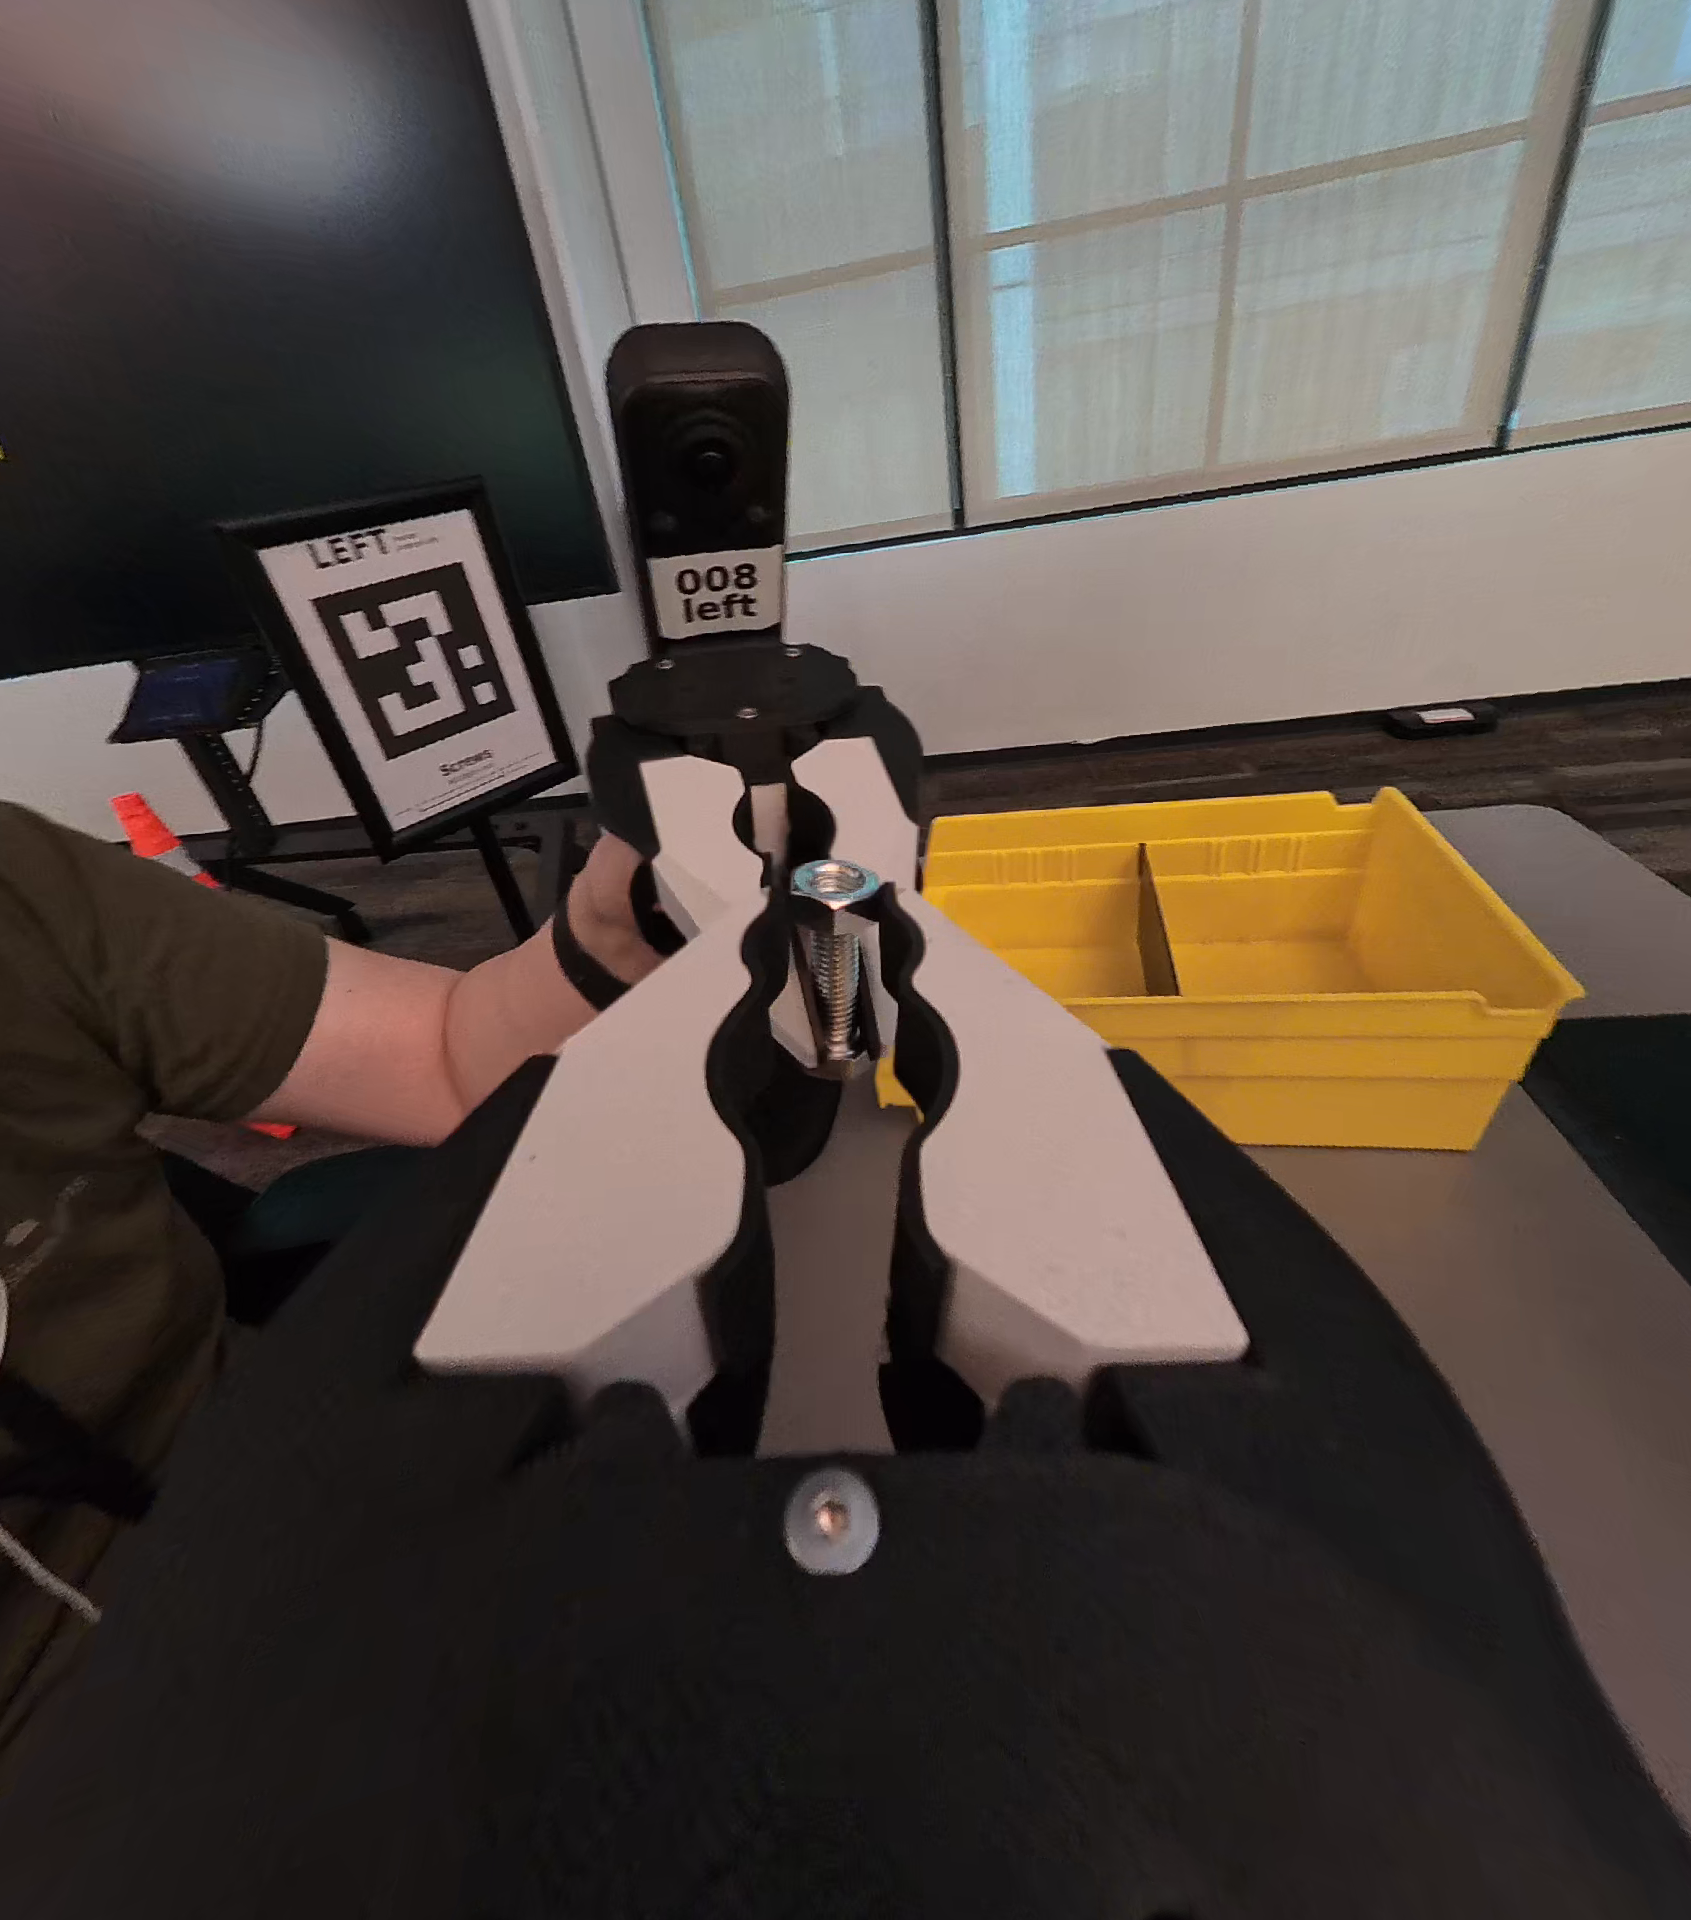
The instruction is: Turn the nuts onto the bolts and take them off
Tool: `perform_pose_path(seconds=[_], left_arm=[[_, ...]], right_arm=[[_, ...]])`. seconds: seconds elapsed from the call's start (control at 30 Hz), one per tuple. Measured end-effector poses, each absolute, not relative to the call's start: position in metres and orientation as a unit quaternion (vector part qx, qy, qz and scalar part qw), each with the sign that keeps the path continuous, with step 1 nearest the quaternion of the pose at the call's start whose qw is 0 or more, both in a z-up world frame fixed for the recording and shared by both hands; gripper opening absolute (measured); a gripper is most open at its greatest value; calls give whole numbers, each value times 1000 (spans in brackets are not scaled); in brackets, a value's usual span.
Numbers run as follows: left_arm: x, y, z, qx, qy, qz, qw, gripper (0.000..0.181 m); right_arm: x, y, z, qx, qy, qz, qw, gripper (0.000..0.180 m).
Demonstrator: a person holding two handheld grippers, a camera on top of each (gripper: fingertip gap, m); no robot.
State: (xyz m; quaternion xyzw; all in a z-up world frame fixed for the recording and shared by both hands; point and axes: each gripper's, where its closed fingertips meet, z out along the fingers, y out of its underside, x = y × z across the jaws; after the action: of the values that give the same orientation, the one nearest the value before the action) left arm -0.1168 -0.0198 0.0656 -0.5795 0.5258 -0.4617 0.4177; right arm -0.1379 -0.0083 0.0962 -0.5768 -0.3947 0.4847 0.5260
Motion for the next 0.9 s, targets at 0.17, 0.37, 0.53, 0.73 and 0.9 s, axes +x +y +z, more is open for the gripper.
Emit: perform_pose_path(seconds=[0.17, 0.37, 0.53, 0.73, 0.9], left_arm=[[-121, 2, 62, -609, 498, -416, 456, 8], [-126, 27, 53, -644, 475, -331, 500, 8], [-127, 36, 47, -658, 465, -297, 513, 8], [-127, 35, 49, -656, 461, -310, 511, 7], [-127, 35, 49, -656, 461, -311, 511, 8]], right_arm=[[-142, 11, 93, -603, -346, 443, 566, 16], [-144, 30, 85, -630, -295, 371, 616, 16], [-144, 38, 80, -639, -263, 356, 628, 16], [-143, 37, 82, -634, -262, 356, 635, 16], [-143, 37, 83, -634, -267, 346, 637, 16]])
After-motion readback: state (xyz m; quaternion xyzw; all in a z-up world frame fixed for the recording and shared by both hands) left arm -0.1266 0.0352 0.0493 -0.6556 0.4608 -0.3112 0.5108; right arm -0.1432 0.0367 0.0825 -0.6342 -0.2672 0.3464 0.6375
